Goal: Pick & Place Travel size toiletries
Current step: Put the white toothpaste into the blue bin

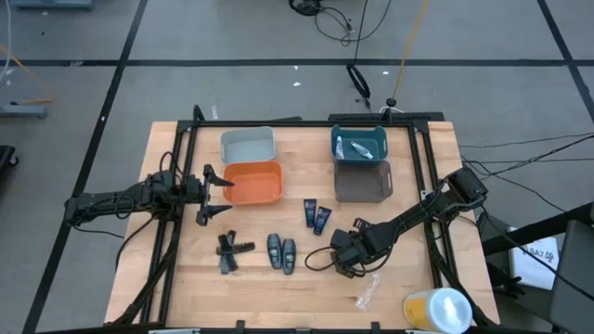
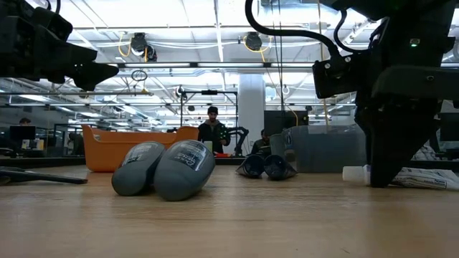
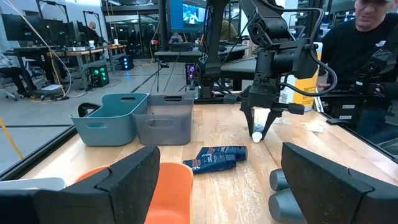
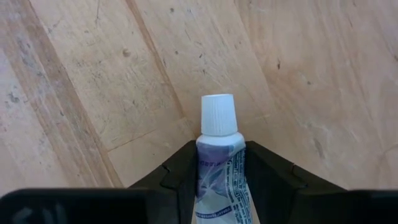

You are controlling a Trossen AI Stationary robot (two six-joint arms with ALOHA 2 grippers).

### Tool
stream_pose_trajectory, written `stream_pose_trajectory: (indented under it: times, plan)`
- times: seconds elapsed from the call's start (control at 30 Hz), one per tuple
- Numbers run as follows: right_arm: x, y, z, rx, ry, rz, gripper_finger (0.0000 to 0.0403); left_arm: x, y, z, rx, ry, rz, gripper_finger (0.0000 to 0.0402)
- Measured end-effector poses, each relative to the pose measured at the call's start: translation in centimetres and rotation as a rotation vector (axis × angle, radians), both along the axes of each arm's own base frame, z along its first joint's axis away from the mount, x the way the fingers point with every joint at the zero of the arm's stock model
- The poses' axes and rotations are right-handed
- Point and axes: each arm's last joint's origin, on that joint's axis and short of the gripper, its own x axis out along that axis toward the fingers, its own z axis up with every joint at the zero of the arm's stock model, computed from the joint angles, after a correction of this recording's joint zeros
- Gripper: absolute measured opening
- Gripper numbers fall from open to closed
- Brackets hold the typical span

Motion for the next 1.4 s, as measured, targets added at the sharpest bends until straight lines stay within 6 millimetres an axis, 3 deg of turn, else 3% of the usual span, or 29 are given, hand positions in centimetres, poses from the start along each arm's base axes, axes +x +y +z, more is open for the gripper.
stream_pose_trajectory:
  times: [1.0,1.4]
  plan:
    - [0.1,0.0,0.5,-0.005,-0.02,0.092,0.0061,0.0,0.0,0.0,0.0,0.0,0.0,0.0328]
    - [1.3,0.7,1.4,0.033,-0.17,0.216,0.0061,0.0,0.0,0.0,0.0,0.0,0.0,0.0328]
